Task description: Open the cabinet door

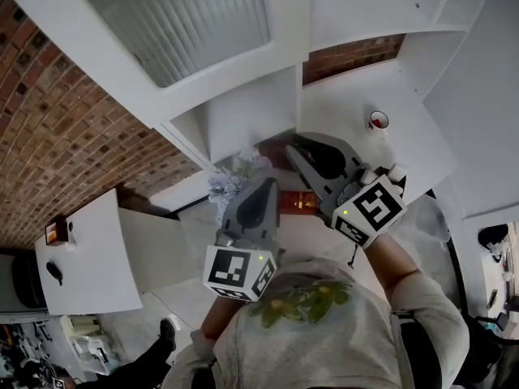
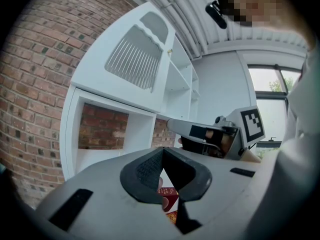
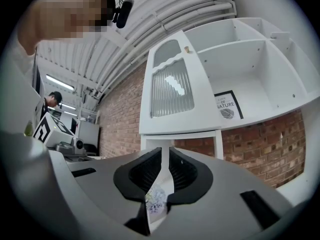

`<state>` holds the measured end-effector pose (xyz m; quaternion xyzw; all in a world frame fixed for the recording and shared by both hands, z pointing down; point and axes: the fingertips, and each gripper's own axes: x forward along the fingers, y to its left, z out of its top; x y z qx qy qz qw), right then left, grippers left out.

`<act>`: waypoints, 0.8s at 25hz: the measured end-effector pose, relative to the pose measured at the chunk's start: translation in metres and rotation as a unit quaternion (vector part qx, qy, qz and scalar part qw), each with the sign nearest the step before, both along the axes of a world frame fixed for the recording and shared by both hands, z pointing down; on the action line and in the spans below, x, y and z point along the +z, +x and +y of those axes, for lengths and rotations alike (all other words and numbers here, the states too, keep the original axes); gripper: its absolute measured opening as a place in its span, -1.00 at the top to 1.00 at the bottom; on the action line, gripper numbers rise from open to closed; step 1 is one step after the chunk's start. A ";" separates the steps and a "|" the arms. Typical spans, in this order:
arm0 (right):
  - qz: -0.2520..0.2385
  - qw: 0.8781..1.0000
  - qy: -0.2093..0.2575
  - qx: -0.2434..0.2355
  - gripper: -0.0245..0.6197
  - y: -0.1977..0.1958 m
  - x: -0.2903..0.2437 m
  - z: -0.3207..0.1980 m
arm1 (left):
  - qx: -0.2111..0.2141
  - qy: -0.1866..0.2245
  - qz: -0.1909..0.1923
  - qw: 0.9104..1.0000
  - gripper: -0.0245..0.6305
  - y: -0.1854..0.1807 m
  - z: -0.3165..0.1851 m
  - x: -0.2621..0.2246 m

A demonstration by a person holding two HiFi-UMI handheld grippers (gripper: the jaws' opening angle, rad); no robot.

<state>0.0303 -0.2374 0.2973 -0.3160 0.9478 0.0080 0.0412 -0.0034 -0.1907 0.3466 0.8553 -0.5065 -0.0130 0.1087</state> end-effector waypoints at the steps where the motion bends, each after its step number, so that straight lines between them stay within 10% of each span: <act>1: -0.001 1.000 0.001 0.003 0.84 0.001 -0.001 -0.004 | -0.001 0.000 0.000 1.000 0.90 0.000 -0.001 0.000; 20: 0.001 0.999 0.030 0.041 0.70 0.017 -0.023 -0.068 | 0.003 0.004 0.003 1.000 0.90 -0.002 -0.023 -0.004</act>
